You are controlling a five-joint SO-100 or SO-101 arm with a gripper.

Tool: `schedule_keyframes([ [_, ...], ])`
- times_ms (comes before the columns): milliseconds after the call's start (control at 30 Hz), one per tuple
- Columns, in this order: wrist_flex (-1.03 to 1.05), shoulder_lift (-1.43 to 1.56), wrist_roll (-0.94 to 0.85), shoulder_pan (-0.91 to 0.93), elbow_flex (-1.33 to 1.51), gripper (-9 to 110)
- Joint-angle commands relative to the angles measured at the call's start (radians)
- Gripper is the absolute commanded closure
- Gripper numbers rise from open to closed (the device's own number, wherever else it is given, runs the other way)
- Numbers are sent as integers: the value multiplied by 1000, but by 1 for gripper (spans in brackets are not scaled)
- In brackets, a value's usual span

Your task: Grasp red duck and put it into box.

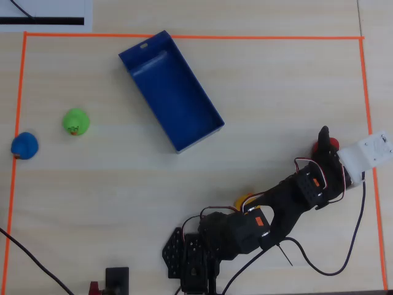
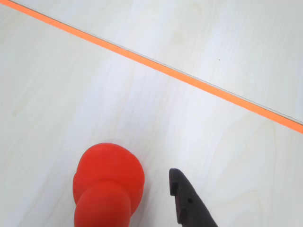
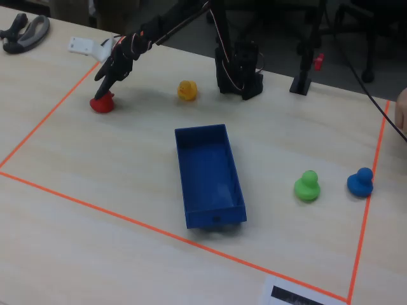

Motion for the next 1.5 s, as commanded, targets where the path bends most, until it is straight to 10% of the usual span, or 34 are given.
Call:
schedule_keyframes([
  [0, -11, 0, 17, -25, -14, 53],
  [800, -95, -106, 32, -46, -38, 56],
  [1467, 63, -114, -18, -54, -107, 101],
])
